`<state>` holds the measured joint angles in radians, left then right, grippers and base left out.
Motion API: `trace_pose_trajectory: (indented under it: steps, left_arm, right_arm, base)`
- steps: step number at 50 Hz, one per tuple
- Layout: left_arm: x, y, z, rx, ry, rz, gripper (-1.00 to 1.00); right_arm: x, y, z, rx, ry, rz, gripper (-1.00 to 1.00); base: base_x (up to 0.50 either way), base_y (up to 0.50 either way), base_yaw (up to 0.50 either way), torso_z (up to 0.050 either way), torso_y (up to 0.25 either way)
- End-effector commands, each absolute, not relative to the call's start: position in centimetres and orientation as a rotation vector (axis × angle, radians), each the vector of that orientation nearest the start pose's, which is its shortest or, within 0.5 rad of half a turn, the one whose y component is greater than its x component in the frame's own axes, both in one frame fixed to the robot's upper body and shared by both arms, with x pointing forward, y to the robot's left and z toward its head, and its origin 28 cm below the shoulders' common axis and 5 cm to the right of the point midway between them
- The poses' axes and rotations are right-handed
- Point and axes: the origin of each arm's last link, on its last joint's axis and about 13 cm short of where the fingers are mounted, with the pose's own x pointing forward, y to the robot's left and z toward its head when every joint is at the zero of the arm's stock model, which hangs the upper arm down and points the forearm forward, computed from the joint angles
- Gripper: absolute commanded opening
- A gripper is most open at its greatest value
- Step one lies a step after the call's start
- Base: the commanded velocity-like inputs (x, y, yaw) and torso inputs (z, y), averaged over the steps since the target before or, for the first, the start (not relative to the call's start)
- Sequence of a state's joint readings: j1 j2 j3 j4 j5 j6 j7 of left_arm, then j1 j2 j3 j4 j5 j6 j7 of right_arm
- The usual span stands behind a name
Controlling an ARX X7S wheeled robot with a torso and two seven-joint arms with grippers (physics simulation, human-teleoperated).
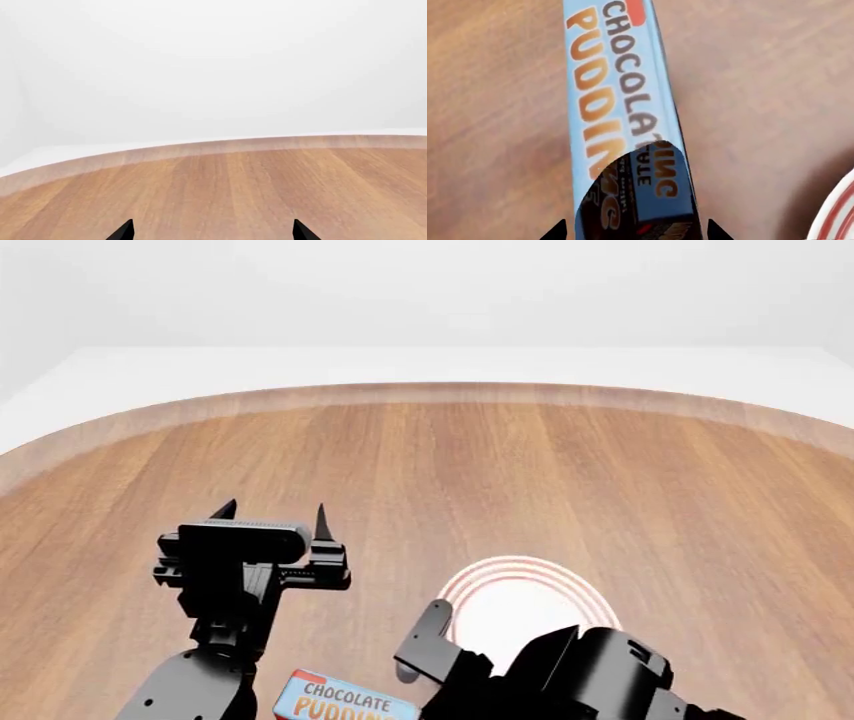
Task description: Put the chocolate pudding to the right of the plate.
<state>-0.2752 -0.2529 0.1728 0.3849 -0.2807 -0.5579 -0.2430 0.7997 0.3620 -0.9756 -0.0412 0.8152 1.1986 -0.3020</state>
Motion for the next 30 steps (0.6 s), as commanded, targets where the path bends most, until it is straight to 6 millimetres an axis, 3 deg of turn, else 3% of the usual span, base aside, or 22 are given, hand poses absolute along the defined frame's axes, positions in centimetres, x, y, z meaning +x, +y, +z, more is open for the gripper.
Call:
trace_pose_trajectory:
  steps: [1,2,3,21,30]
  left_arm:
    - [24.9,21.3,11.3,0.044,-0.047,-0.023,1.00]
    - [24.9,21.3,11.3,0.044,-0.047,-0.023,1.00]
    - [24.9,21.3,11.3,0.044,-0.046,-0.022,1.00]
    - [24.8,21.4,11.5,0.044,-0.048,-0.020,1.00]
    - [24.9,21.5,11.5,0.045,-0.049,-0.015,1.00]
  right_arm:
    - [26.4,-5.1,7.6,-0.352,1.001,1.141,1.00]
    - [26.4,-5.1,7.6,-0.352,1.001,1.141,1.00]
    - [26.5,-5.0,7.4,-0.347,0.996,1.130,-1.00]
    - [26.3,-5.3,8.3,-0.348,0.934,1.093,-1.00]
    - [25.6,-6.1,10.9,-0.331,0.851,1.064,-1.00]
  base:
    - [0.00,0.00,0.00,0.000,0.000]
    - [0.00,0.00,0.00,0.000,0.000]
    - [0.00,0.00,0.00,0.000,0.000]
    - [0.00,0.00,0.00,0.000,0.000]
    - [0.00,0.00,0.00,0.000,0.000]
